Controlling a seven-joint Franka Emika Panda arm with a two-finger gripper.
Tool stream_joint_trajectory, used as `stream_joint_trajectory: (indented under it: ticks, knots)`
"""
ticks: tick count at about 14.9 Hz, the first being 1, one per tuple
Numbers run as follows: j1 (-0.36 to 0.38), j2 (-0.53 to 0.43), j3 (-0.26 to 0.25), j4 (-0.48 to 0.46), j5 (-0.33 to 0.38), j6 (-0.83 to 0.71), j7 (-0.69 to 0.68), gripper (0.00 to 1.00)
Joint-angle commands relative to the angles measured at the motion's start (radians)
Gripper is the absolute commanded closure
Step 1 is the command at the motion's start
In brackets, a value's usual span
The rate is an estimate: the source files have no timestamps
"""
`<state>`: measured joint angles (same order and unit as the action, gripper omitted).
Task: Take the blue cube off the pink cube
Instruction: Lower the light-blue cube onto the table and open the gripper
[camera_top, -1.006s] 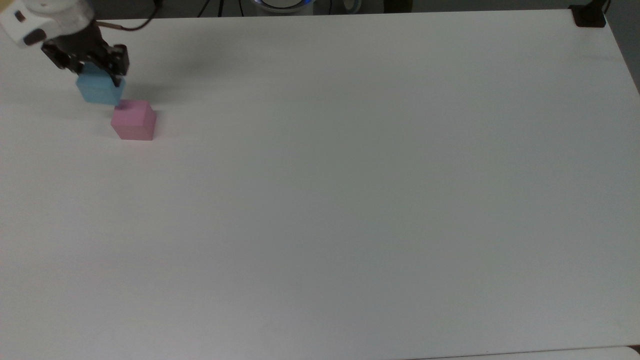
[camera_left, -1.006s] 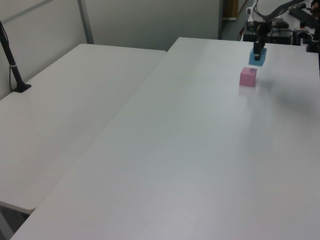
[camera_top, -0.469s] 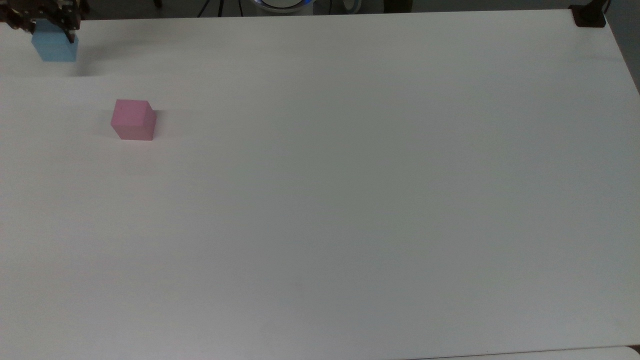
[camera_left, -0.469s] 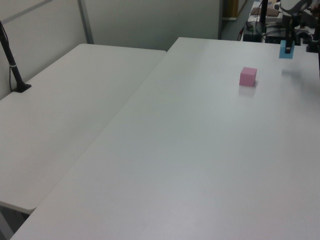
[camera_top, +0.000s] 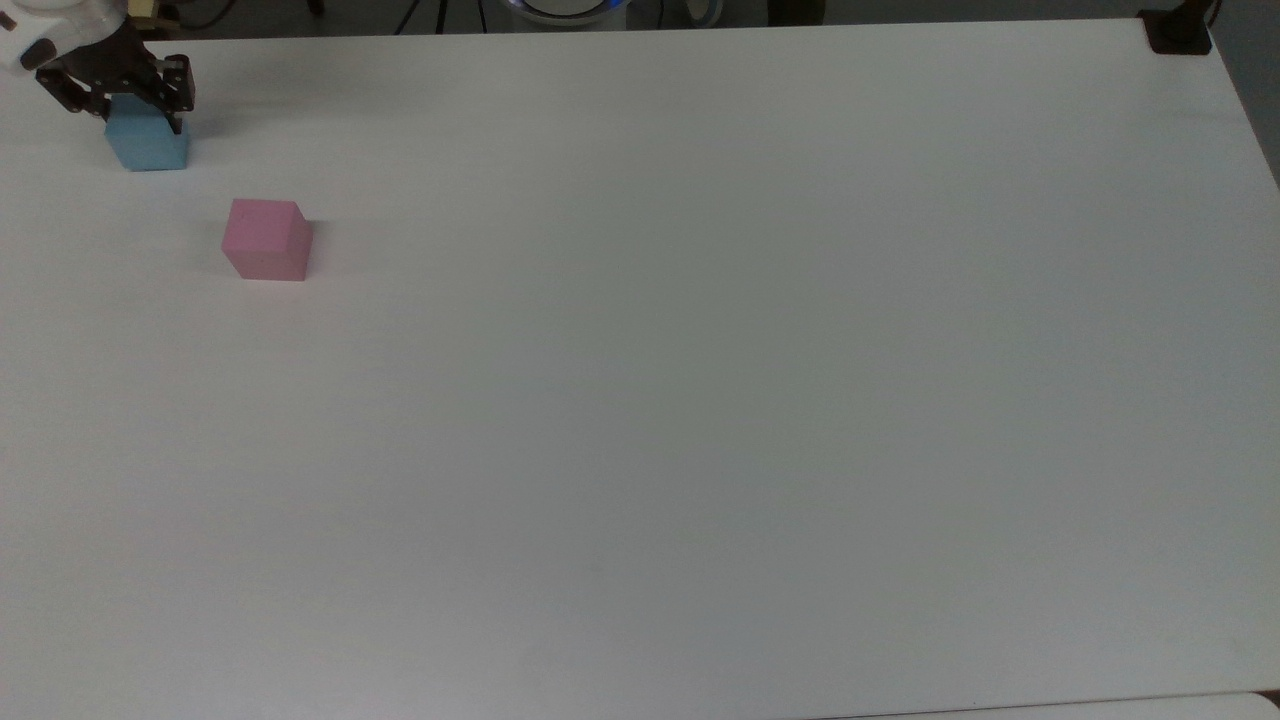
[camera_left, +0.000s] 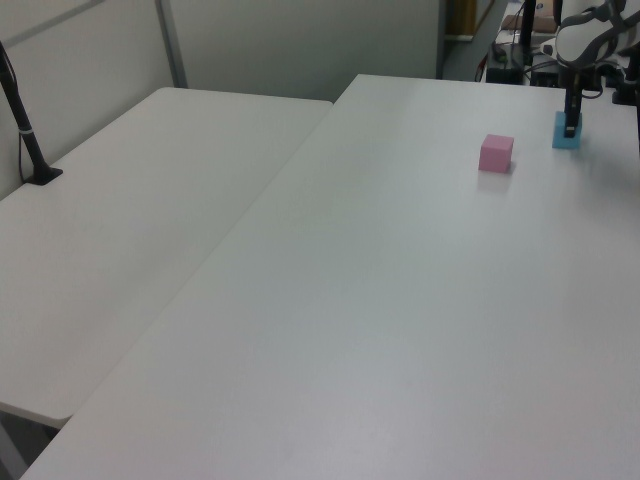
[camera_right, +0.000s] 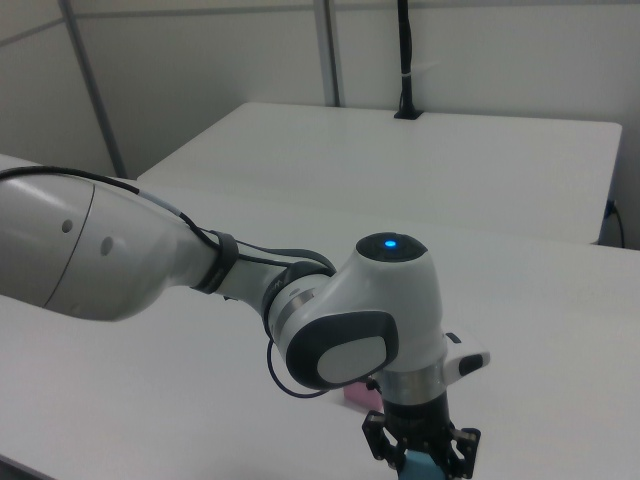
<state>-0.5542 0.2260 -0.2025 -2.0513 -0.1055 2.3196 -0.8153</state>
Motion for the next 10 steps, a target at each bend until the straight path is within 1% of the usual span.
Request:
stream_joint_trajectory:
  ticks: [1, 3, 4, 5, 7, 8, 10]
  knots:
    - [-0.003, -0.008, 0.003, -0.007, -0.006, 0.014, 0.001, 0.00]
    - [-0.003, -0.011, 0.003, -0.004, 0.001, 0.007, 0.015, 0.00]
    - [-0.003, -0.029, 0.003, 0.005, 0.015, 0.000, 0.025, 0.00]
    - [0.006, -0.063, 0.003, 0.023, 0.036, -0.050, 0.042, 0.00]
    - [0.026, -0.129, 0.005, 0.095, 0.093, -0.228, 0.080, 0.00]
    - [0.048, -0.158, 0.005, 0.138, 0.130, -0.315, 0.111, 0.00]
    - [0.121, -0.226, 0.005, 0.222, 0.156, -0.496, 0.186, 0.00]
